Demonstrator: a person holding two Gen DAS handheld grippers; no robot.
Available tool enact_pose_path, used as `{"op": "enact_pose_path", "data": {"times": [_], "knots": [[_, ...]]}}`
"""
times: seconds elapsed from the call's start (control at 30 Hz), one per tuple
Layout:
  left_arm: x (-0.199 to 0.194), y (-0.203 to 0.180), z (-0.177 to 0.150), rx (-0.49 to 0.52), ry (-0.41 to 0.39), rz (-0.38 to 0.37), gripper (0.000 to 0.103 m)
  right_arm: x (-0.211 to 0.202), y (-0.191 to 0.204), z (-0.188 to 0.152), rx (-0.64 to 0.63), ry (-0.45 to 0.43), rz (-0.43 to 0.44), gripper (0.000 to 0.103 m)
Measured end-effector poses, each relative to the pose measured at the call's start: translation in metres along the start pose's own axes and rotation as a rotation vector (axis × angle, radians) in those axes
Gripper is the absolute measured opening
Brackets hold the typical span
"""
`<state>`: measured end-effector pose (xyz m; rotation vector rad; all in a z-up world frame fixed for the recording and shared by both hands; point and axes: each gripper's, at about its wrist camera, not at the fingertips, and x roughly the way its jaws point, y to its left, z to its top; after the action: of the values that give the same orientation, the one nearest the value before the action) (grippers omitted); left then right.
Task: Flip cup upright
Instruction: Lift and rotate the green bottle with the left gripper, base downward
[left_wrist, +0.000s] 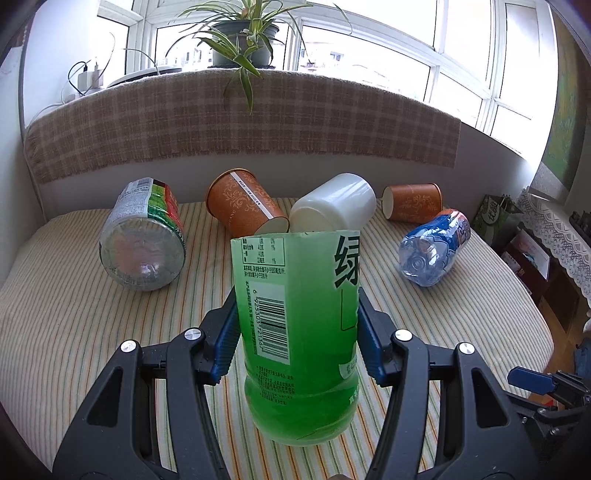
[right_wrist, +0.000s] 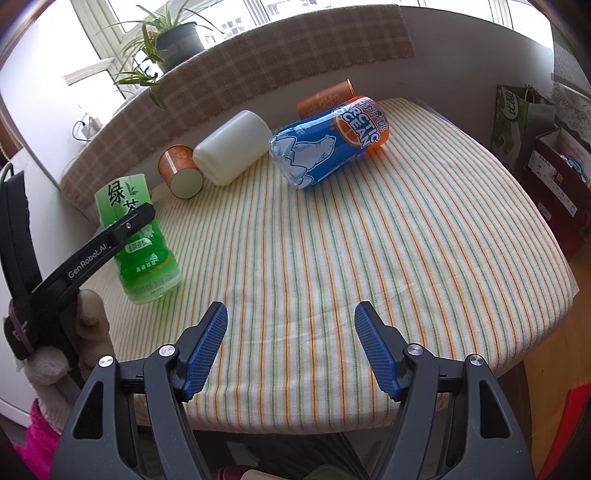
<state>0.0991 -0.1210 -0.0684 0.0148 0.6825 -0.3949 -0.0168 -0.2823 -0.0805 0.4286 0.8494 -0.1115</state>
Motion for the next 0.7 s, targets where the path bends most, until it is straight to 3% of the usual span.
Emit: {"op": "enact_pose_path", "data": {"times": [0.7], "knots": [[-0.028,0.001,-0.021,-0.028,0.068,-0.079,0.058,-0.005,0.011,-0.007,-0.02,-0.002,0.018,0.071]]}}
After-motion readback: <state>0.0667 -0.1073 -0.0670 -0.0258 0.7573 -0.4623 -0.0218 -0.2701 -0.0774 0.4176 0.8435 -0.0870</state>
